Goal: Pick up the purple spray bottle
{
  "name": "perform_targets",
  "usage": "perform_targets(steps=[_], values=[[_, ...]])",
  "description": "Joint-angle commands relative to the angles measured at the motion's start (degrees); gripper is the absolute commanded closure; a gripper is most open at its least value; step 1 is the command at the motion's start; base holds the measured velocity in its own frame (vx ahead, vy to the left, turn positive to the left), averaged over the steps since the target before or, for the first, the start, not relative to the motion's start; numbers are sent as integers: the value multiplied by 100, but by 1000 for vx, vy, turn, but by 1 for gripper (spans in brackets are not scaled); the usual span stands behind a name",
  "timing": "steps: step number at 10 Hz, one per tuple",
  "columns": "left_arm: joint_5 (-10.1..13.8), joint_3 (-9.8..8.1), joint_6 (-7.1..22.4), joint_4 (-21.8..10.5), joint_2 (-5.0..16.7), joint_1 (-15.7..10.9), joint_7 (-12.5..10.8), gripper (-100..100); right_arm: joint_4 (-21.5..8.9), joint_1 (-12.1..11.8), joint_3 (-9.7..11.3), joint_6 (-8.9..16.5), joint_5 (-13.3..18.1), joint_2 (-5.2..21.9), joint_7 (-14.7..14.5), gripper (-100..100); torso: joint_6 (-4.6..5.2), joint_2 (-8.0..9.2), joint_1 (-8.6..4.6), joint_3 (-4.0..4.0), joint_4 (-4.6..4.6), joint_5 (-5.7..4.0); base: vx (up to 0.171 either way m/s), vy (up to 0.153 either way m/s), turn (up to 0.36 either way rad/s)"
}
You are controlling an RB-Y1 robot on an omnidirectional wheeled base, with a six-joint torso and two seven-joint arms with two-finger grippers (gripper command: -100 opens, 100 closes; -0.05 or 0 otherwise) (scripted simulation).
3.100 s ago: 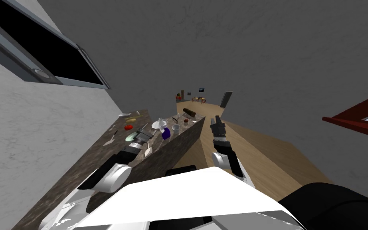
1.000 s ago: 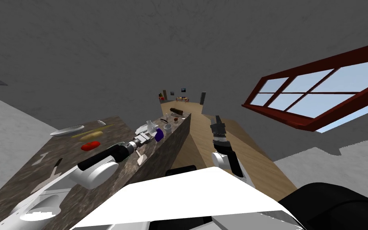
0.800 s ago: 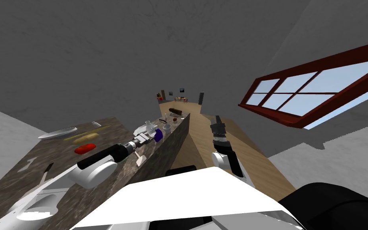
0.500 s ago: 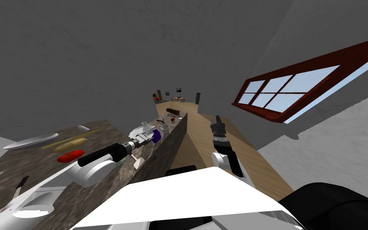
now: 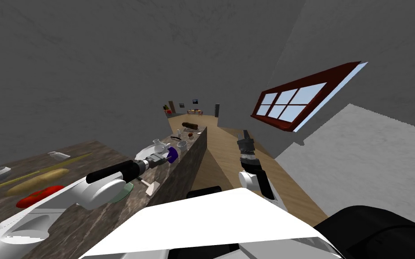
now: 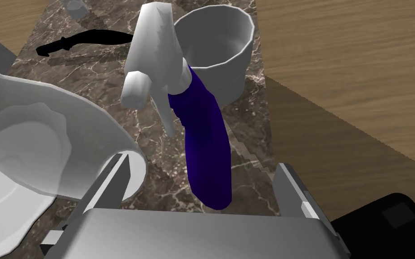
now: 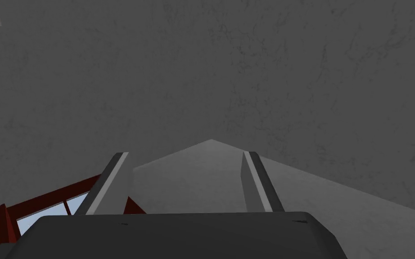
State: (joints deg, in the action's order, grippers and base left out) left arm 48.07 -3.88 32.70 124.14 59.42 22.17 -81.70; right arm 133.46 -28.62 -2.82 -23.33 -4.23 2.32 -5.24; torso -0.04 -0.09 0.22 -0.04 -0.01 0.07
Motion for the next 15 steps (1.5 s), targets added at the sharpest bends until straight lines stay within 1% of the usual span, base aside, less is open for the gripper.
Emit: perform_targets(steps=[1, 2, 3, 4, 5, 6, 7, 8, 9, 10, 11, 12, 14, 15], values=[[92, -15, 86, -57, 99, -4, -264, -100, 0, 0, 0, 0, 0, 0, 0, 0, 0, 0, 0, 0, 0, 0, -29, 31, -156], [218, -57, 263, -118, 258, 3, -443, -100, 0, -1, -1, 0, 0, 0, 0, 0, -7, -2, -1, -1, 0, 0, -33, 28, -260], [218, -57, 263, -118, 258, 3, -559, -100, 0, 0, 0, 0, 0, 0, 0, 0, -2, -2, -2, -1, 0, -1, -32, 31, -139], [334, -97, 428, -179, 406, 13, -739, -100, 0, -2, -1, 0, 0, 0, 0, 0, -8, -2, -1, -1, 0, 1, -30, 31, -273], [334, -97, 428, -179, 406, 13, -838, -100, 0, 0, 0, 0, 0, 0, 0, 0, -2, -3, -1, -1, 0, 0, -23, 33, -133], [441, -136, 582, -239, 544, 23, -1038, -100, 0, -2, -1, 0, 0, 0, 0, 0, -9, -5, 0, -2, 0, 1, -35, 26, -262], [441, -136, 582, -239, 544, 23, -1100, -100, 0, -1, 0, 0, 0, 0, 0, 0, -3, -3, -2, -2, 0, 0, -28, 24, -110], [539, -174, 724, -297, 670, 35, -1322, -100, 0, -2, -1, 0, 0, 0, 0, 0, -10, -5, -3, -2, 0, 0, -25, 18, -223], [627, -209, 853, -351, 785, 48, -1481, -100, 0, -1, 0, 0, 0, 0, 0, 0, -4, -6, -4, -3, -1, -1, -47, 33, -374], [627, -209, 853, -351, 785, 48, -1568, -100, 0, -1, 0, 0, 0, 0, 0, 0, -3, -1, 0, 0, 0, 0, -33, 35, -99], [705, -242, 970, -401, 887, 61, -1753, -100, 0, -2, -1, 0, 0, 0, 0, 0, -11, -3, 1, -1, 0, 1, -22, 29, -180], [705, -242, 970, -401, 887, 61, -1772, -100, 0, -1, -1, 0, 0, 0, 0, 0, -6, -6, 0, -3, -1, 1, -16, 24, -95], [833, -299, 1162, -488, 1049, 87, -2114, -100, 0, -2, -1, 0, 0, 0, 0, 0, -7, -10, -4, -5, -2, 0, -23, 22, -196], [882, -322, 1238, -523, 1109, 98, -2249, -100, 0, -1, -1, 0, 0, 0, 0, 0, -3, -11, -1, -6, -2, 2, -30, 30, -244]])
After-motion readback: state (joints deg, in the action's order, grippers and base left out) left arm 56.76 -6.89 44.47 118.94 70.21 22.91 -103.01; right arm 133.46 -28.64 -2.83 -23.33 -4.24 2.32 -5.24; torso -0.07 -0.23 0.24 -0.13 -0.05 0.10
